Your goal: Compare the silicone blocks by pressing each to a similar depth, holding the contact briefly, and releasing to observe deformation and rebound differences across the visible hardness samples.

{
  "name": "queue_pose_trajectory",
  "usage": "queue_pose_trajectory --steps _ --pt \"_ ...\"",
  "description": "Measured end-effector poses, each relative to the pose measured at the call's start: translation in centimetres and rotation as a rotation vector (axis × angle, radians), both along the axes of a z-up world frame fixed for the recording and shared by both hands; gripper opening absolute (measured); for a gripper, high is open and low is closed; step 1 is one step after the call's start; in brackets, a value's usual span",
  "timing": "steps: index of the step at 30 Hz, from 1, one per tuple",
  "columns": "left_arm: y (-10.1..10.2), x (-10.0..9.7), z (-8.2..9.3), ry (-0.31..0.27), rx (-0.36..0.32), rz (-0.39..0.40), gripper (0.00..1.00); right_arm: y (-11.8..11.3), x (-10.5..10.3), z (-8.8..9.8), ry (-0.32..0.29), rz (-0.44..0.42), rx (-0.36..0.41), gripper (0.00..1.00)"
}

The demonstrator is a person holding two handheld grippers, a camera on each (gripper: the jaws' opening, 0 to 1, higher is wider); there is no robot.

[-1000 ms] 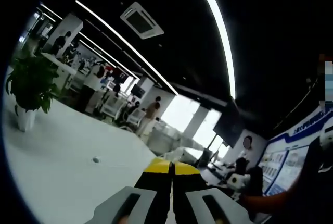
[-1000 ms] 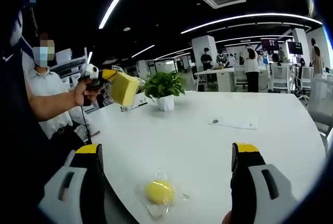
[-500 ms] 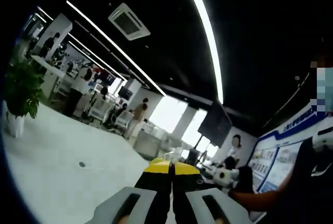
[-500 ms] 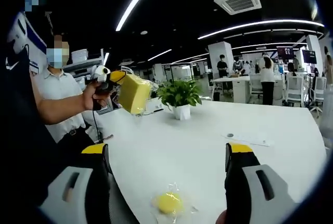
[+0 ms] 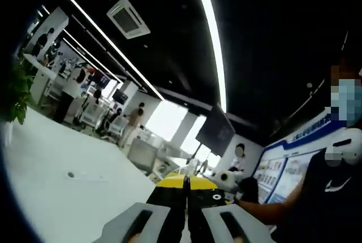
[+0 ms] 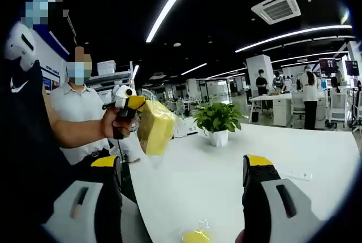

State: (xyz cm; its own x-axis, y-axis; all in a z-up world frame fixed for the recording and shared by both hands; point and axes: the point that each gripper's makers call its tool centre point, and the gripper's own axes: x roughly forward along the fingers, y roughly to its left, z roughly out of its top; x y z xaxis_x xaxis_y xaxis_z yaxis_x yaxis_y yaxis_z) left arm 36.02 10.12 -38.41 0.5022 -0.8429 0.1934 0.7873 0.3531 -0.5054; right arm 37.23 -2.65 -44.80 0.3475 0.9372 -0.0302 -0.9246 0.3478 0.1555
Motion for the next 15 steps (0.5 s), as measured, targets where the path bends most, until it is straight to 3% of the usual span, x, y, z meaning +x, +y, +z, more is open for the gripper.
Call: queue_pose_trajectory --steps 15 --pt "-0.7 -1.4 1.3 -0.014 -0.040 -0.045 0.00 5.0 -1.1 2.6 -0.005 0.155 0.052 0.75"
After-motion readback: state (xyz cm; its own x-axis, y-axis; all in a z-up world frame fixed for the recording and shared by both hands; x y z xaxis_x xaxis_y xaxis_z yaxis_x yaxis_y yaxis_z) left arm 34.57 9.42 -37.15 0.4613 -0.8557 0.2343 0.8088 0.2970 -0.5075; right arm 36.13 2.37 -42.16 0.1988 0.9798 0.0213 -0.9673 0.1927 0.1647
